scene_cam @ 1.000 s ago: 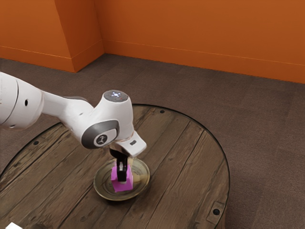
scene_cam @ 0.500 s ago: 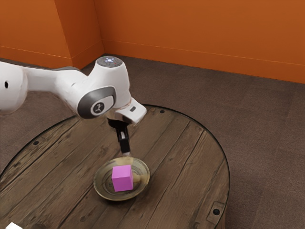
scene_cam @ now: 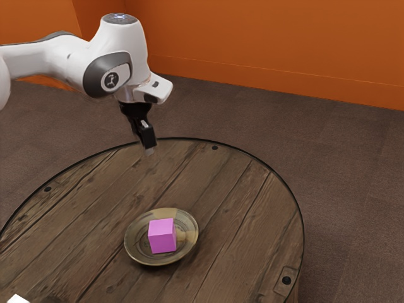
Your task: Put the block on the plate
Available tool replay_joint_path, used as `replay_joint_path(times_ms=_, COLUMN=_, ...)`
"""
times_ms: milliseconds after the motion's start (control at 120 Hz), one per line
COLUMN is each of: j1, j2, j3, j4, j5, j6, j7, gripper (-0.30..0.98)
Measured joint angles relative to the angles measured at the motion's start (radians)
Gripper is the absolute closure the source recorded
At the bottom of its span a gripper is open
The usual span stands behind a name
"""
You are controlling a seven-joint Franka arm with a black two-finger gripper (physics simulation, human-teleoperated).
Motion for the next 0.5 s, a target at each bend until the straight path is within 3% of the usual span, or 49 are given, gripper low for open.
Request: replay_joint_path(times_ms=500, j1=0.107, j2=0.015, j3=0.021, j4=0.28, j5=0.003, j6=-0.28, j7=-0.167, gripper=0.0)
